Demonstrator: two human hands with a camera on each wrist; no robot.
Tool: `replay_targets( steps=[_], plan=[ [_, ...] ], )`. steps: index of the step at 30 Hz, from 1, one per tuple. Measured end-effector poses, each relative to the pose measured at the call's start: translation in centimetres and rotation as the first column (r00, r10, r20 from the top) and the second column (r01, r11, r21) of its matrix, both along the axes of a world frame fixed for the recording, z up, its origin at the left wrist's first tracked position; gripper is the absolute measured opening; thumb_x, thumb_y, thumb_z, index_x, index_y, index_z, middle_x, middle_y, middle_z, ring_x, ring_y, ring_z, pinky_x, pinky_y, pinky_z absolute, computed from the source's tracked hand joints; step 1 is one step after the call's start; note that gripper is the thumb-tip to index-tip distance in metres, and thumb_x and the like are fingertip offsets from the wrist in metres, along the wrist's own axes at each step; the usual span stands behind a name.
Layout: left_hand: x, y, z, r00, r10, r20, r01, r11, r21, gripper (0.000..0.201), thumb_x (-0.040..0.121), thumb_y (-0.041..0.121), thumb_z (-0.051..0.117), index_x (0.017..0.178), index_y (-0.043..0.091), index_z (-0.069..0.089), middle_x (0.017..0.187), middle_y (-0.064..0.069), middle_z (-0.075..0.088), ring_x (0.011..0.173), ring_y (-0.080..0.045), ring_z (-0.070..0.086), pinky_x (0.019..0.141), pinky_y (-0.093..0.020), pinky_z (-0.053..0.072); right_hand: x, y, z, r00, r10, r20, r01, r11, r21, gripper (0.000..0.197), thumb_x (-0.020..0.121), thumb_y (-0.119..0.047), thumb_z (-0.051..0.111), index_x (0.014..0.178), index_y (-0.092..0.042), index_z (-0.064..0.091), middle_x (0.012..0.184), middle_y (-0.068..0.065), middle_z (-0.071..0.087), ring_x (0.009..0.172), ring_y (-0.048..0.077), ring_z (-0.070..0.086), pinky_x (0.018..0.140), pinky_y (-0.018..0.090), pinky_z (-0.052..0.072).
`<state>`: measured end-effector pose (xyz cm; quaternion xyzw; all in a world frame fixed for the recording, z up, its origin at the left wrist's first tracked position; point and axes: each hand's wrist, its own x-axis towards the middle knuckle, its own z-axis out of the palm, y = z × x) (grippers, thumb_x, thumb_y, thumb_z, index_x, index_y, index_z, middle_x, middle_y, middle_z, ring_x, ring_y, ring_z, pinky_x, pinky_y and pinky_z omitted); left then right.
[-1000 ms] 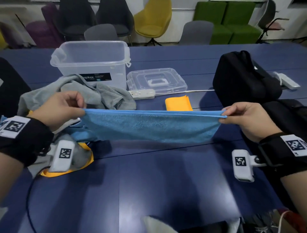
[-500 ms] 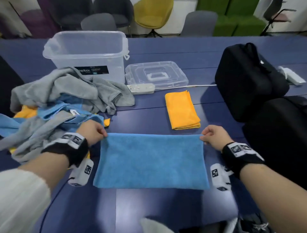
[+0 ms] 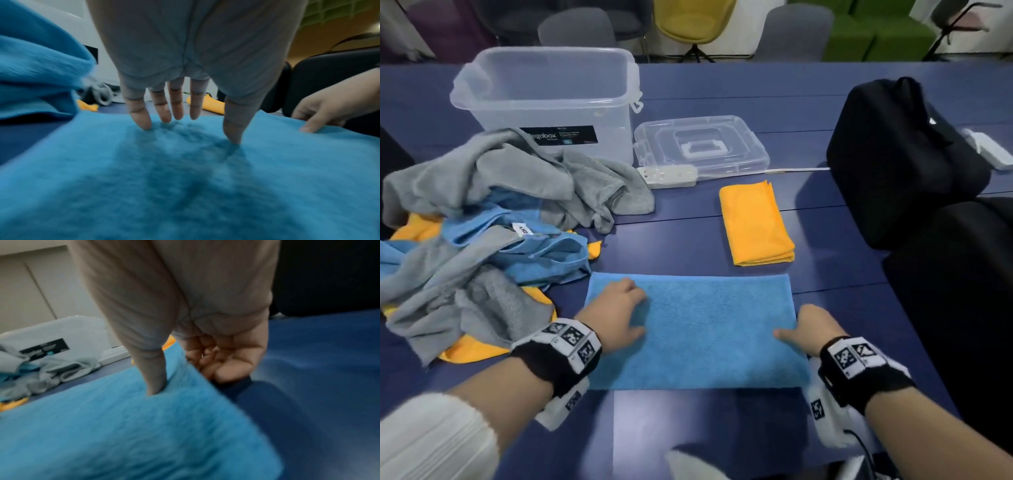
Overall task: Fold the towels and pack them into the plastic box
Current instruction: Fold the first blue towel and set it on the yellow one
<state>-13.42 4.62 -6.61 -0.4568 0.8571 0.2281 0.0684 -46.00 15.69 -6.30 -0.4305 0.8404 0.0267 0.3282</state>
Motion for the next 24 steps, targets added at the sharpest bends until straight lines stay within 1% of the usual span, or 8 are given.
replay_targets(
  steps=[6,8,11,15,17,20,22,24],
  plan=[
    [-5.1,3.9,-0.2,0.978,-0.142,0.154,0.143,0.99,0.005,0.092,0.069,0.064,0.064,0.146,0.039,0.02,0.152,0.009,0.017,0.137,-0.021,0.02,0.103,-0.048,0.032,1.2,0.4,0.1,0.933,-0.133,0.334,0.195,0.968,-0.16,0.008,0.075,-0.013,0.068,0.081,-0.011,0.062,0.083,-0.001,0.069,0.076,0.016,0.066,0.061,0.026,0.05],
    [-5.4,4.1,-0.4,0.971,-0.135,0.199,0.142,0.99,-0.022,0.094,0.068,0.065,0.064,0.146,0.04,0.019,0.154,0.007,0.014,0.138,-0.022,0.018,0.103,-0.05,0.031,2.2,0.4,1.1,0.865,-0.097,0.493,0.233,0.947,-0.223,0.018,0.079,-0.01,0.067,0.095,-0.018,0.063,0.094,-0.004,0.071,0.084,0.012,0.068,0.064,0.025,0.051],
    [-5.4,4.0,-0.4,0.973,-0.133,0.191,0.138,0.99,-0.014,0.087,0.07,0.061,0.064,0.145,0.036,0.026,0.153,0.006,0.017,0.137,-0.022,0.02,0.104,-0.049,0.03,4.5,-0.3,2.2,0.806,-0.019,0.592,0.24,0.924,-0.297,0.031,0.08,-0.011,0.069,0.104,-0.021,0.052,0.101,-0.001,0.067,0.08,0.012,0.066,0.051,0.02,0.044],
    [-5.2,3.8,-0.6,0.942,0.106,-0.319,-0.082,0.993,0.088,0.042,0.083,0.042,0.059,0.119,0.019,0.059,0.12,0.001,0.054,0.109,-0.017,0.053,0.098,-0.035,0.042,8.8,-1.9,2.5,0.763,0.048,0.644,0.193,0.935,-0.299,0.04,0.079,-0.01,0.072,0.104,-0.018,0.041,0.085,0.004,0.064,0.051,0.004,0.06,0.04,0.02,0.042],
    [-5.2,3.4,-0.3,0.788,0.414,-0.455,-0.269,0.897,0.351,0.018,0.092,0.027,0.058,0.103,0.013,0.064,0.097,-0.001,0.064,0.084,-0.015,0.064,0.084,-0.034,0.052,10.9,-2.7,2.2,0.768,0.099,0.632,0.116,0.95,-0.289,0.041,0.08,-0.011,0.071,0.105,-0.018,0.039,0.076,0.004,0.06,0.039,0.002,0.052,0.038,0.02,0.041],
    [-5.3,2.6,0.0,0.487,0.812,-0.322,-0.316,0.507,0.802,0.019,0.097,0.026,0.053,0.088,0.01,0.057,0.081,-0.008,0.059,0.064,-0.016,0.061,0.059,-0.029,0.054,13.2,-3.5,1.2,0.772,0.129,0.622,0.031,0.97,-0.24,0.044,0.083,-0.011,0.068,0.111,-0.018,0.036,0.069,0.0,0.056,0.037,0.003,0.052,0.037,0.02,0.041],
    [-4.8,2.1,-0.4,0.465,0.85,-0.248,-0.306,0.418,0.856,0.022,0.094,0.029,0.058,0.087,0.009,0.055,0.075,-0.007,0.056,0.062,-0.016,0.056,0.058,-0.029,0.052,14.0,-3.6,0.6,0.755,0.108,0.646,0.019,0.982,-0.187,0.055,0.083,-0.009,0.068,0.125,-0.017,0.033,0.072,0.0,0.056,0.044,0.007,0.057,0.041,0.021,0.045],
    [-4.5,2.1,-0.9,0.511,0.818,-0.264,-0.332,0.471,0.817,0.018,0.089,0.024,0.066,0.085,0.009,0.055,0.065,-0.003,0.05,0.055,-0.012,0.051,0.061,-0.031,0.052,14.2,-3.6,0.0,0.732,0.092,0.675,0.012,0.989,-0.147,0.072,0.082,-0.009,0.069,0.139,-0.016,0.026,0.078,0.005,0.058,0.054,0.011,0.059,0.046,0.022,0.048]
  ],
)
